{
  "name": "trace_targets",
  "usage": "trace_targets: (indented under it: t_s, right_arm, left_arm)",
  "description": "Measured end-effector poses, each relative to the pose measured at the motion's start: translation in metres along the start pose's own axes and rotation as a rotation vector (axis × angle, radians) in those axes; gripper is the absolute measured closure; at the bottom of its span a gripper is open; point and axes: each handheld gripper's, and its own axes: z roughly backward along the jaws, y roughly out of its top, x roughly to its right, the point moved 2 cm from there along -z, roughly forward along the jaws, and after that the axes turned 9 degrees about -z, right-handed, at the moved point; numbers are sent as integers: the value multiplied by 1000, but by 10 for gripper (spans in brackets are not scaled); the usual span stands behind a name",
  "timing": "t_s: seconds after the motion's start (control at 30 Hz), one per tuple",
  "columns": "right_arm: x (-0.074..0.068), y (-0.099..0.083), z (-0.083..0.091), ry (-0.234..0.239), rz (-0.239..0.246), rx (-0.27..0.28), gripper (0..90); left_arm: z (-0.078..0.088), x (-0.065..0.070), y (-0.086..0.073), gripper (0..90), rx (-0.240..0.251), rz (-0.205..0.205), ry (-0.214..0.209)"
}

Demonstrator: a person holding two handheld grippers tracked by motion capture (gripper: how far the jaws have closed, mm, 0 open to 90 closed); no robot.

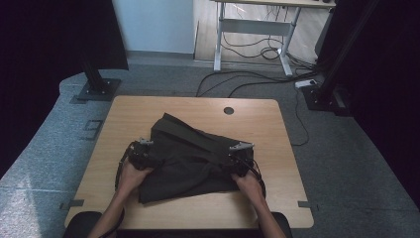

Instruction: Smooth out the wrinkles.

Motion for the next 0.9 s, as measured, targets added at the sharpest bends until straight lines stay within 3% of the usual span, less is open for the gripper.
trace_targets:
  t_s: [0.1, 0.2, 0.3, 0.4, 0.5, 0.63, 0.77, 0.83, 0.9]
  right_arm:
    - [1, 6, 5, -28, 8, -12, 198]
    - [-1, 18, 17, -7, -5, 20, 191]
    - [-9, 32, 17, 13, 5, 17, 164]
    - [-24, 46, 6, 46, 25, 8, 154]
    - [-37, 55, -15, 46, 48, -6, 149]
    - [-36, 48, -36, -9, 77, -51, 142]
    - [-37, 36, -42, -50, 131, -5, 102]
    - [-38, 34, -43, -68, 105, 2, 68]
    - [-34, 32, -44, -57, 61, 9, 33]
  left_arm:
    - [0, 0, -2, 0, 14, -1, 1]
    - [0, 0, -2, 0, 21, -3, 3]
    - [0, 0, -3, 0, 30, -5, 3]
    - [0, 0, -4, 0, 42, -13, -1]
    - [-1, -1, -5, 0, 54, -17, -4]
    - [-1, 0, -5, 0, 52, -17, -4]
    - [-1, 0, -3, 0, 39, -14, -1]
    - [-1, 0, -2, 0, 26, -10, 2]
    - [-1, 1, 0, 0, 19, -5, 6]
